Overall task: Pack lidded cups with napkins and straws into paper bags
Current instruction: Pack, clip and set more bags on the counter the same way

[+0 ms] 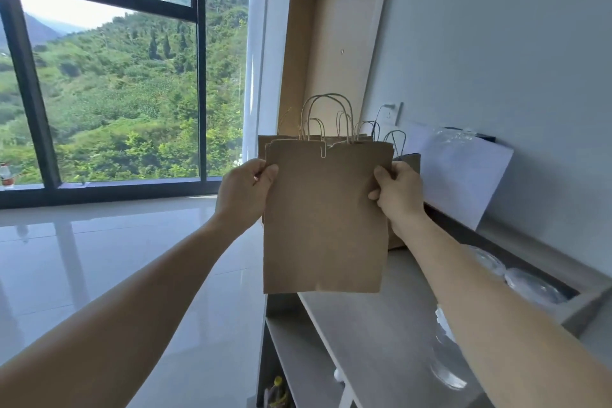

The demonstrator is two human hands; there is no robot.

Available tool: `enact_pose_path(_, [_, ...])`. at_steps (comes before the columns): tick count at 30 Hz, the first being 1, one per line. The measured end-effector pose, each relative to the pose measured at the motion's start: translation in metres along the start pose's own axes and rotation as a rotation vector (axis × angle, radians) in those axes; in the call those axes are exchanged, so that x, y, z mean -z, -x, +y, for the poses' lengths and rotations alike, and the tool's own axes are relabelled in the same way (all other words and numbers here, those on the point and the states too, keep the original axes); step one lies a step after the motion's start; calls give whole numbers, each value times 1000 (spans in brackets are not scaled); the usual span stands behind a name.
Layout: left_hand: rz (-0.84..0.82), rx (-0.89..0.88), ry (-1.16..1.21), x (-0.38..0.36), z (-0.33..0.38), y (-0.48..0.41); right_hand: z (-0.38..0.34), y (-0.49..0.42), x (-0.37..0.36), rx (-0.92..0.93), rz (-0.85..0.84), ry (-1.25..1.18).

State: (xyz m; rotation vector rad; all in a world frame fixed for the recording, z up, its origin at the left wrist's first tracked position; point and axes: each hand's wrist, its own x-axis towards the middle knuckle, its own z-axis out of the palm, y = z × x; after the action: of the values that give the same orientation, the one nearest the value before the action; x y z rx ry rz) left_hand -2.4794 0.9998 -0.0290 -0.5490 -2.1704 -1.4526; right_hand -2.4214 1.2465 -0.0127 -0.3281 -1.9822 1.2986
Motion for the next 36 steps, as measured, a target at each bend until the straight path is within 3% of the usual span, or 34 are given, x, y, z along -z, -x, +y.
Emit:
enact_pose_path(13, [-118,-58,-60,-48,-115,-72,59,-95,-94,-84,-52,204])
enact_pose_path(19, [-109,-226,-37,-70,-121,-83,65,-130,-99,-3,18,301])
enact_pose_path(26, [-163,-255,-36,-91,-117,-92,60,-156,-87,117,51,408])
enact_pose_path(36, [-181,-239,-15,-104,-115,-90,71,-151,-78,89,80,434])
